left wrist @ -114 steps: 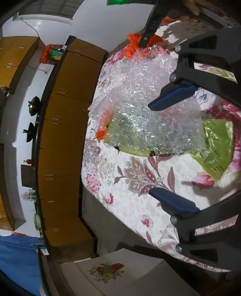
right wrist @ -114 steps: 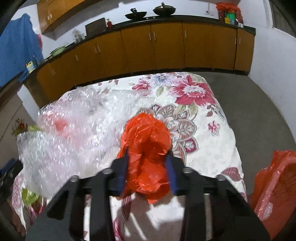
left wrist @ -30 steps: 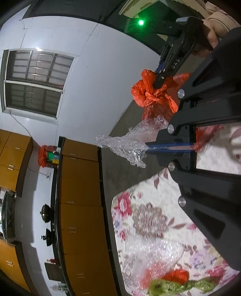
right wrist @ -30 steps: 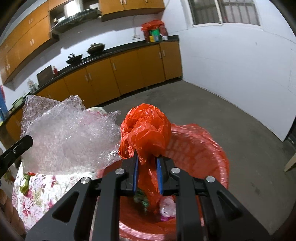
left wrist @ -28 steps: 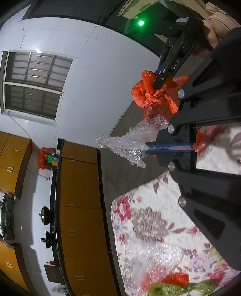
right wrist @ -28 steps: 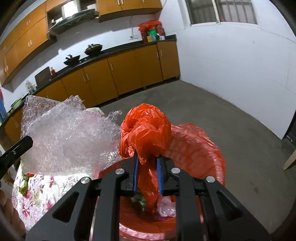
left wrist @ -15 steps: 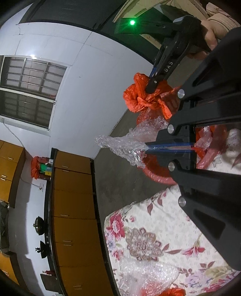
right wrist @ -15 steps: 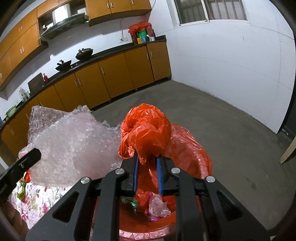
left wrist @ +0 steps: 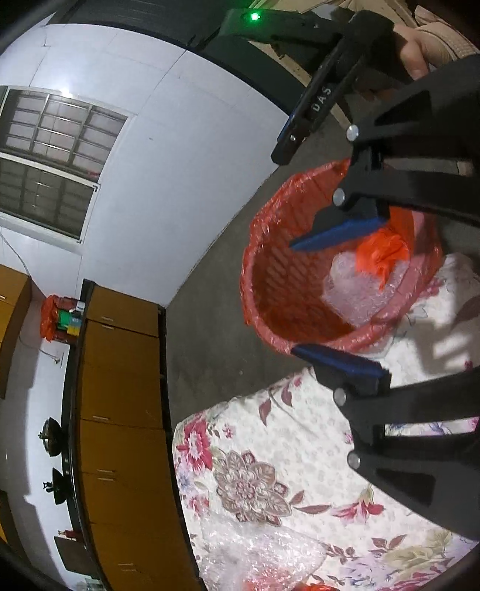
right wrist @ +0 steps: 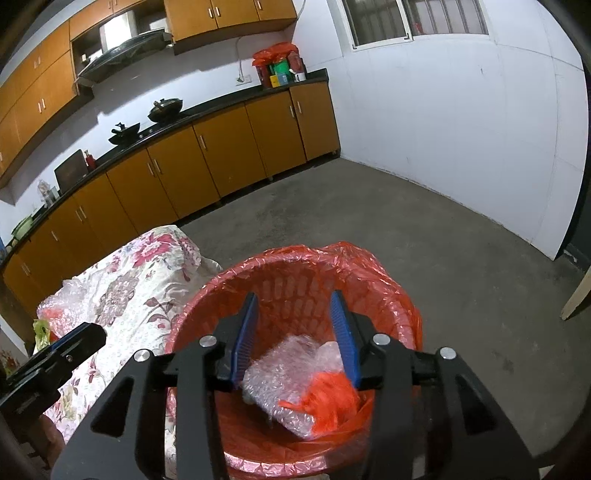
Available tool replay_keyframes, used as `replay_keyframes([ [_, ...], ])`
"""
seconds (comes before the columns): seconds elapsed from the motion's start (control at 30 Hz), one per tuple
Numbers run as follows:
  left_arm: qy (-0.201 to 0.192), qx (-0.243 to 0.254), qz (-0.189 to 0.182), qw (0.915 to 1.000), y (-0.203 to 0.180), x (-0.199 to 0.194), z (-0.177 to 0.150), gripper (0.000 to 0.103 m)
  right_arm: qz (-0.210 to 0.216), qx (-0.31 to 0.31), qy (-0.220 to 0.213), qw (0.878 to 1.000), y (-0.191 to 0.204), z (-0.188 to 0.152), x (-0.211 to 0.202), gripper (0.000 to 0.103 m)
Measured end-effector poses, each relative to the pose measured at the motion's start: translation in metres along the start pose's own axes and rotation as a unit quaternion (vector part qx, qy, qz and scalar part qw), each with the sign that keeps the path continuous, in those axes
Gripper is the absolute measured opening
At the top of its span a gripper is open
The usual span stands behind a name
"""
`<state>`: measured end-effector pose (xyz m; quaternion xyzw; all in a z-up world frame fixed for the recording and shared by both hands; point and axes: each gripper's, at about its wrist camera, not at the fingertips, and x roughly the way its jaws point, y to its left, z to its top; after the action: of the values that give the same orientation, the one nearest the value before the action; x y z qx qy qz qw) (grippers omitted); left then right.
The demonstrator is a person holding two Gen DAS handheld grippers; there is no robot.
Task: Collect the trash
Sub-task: 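Move both grippers back over the table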
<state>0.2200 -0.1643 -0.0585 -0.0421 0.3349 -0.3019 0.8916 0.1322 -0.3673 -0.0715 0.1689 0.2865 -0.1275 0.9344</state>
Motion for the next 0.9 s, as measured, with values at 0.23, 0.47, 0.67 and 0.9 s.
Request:
replay_keyframes([
  [0.23, 0.006, 0.0, 0.049, 0.9988, 0.023, -0.014, -0.009, 0.078, -0.001, -0.007, -0.01, 1.0, 0.007, -0.002, -0.003, 0.073],
  [0.47, 0.018, -0.003, 0.141, 0.9899, 0.075, -0.045, -0.031, 0.085, -0.007, -0.016, -0.022, 1.0, 0.019, -0.006, -0.004, 0.092],
  [0.67, 0.02, -0.029, 0.238, 0.9705, 0.133, -0.085, -0.054, 0.085, 0.013, -0.032, -0.003, 0.999, 0.036, -0.014, 0.002, 0.092],
  [0.9, 0.008, -0.089, 0.329, 0.9403, 0.204, -0.128, -0.063, 0.085, 0.034, -0.064, -0.003, 0.997, 0.07, -0.022, 0.006, 0.092],
])
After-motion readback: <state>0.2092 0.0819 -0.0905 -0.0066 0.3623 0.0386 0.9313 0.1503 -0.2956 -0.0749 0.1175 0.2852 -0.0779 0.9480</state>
